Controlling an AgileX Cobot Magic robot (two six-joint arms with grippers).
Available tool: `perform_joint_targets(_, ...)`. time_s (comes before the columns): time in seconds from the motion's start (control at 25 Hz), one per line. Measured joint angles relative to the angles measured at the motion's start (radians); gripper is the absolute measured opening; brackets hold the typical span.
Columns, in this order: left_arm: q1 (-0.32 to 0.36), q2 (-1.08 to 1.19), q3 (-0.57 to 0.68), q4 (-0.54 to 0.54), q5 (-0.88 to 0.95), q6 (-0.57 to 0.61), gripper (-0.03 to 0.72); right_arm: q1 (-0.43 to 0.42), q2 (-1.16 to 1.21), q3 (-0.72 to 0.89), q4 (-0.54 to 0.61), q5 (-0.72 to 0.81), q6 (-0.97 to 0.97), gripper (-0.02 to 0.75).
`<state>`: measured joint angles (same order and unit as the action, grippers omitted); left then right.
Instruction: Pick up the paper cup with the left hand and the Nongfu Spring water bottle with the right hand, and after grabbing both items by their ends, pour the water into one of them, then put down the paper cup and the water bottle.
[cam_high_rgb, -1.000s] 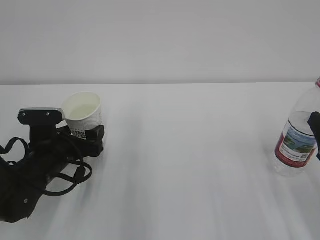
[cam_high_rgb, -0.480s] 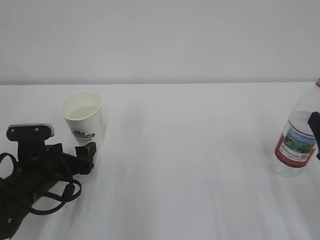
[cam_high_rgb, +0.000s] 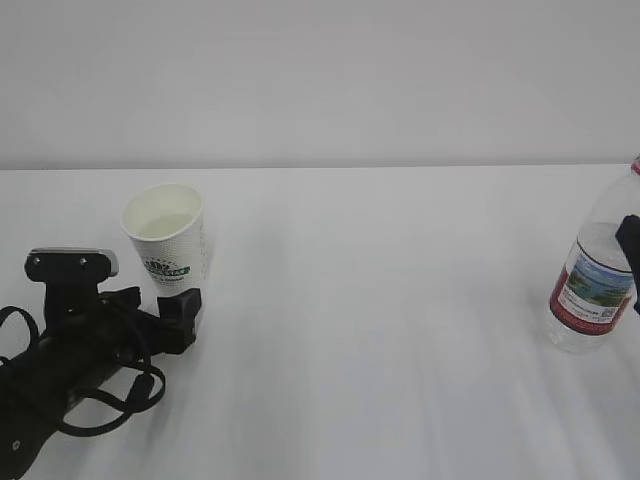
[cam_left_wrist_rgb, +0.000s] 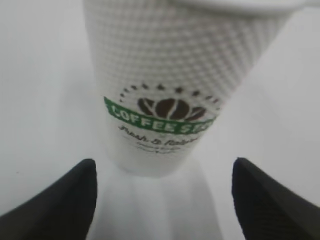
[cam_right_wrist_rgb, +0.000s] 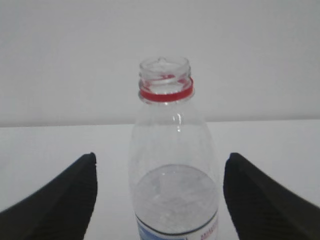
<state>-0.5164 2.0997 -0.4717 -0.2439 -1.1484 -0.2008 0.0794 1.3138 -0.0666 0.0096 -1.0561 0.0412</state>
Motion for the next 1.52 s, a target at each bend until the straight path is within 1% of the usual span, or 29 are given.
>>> perform_joint_targets(0.08, 0.0, -0.002, 0.002, 0.012, 0.0, 0.0, 0.602, 0.0, 0.0, 0.0, -0.01, -0.033, 0.0, 0.593)
perform_joint_targets(0.2, 0.0, -0.021, 0.013, 0.014, -0.001, 0.0, 0.585, 0.0, 0.0, 0.0, -0.017, -0.062, 0.0, 0.593)
perform_joint_targets(0.48, 0.0, -0.088, 0.045, 0.059, -0.001, 0.0, 0.58, 0.0, 0.0, 0.0, -0.028, -0.065, 0.0, 0.593)
perform_joint_targets(0.84, 0.0, -0.228, 0.149, 0.064, -0.001, 0.0, 0.58, 0.0, 0.0, 0.0, -0.043, -0.072, 0.006, 0.593)
perform_joint_targets(1.04, 0.0, -0.315, 0.153, 0.072, -0.001, 0.0, 0.576, 0.0, -0.022, 0.0, -0.043, -0.076, 0.009, 0.593)
perform_joint_targets(1.28, 0.0, -0.39, 0.154, 0.099, -0.001, 0.0, 0.528, 0.0, -0.061, 0.0, -0.043, -0.076, 0.012, 0.593)
perform_joint_targets(1.52, 0.0, -0.471, 0.156, 0.083, -0.001, -0.002, 0.517, 0.0, -0.076, -0.02, -0.024, -0.072, 0.016, 0.593)
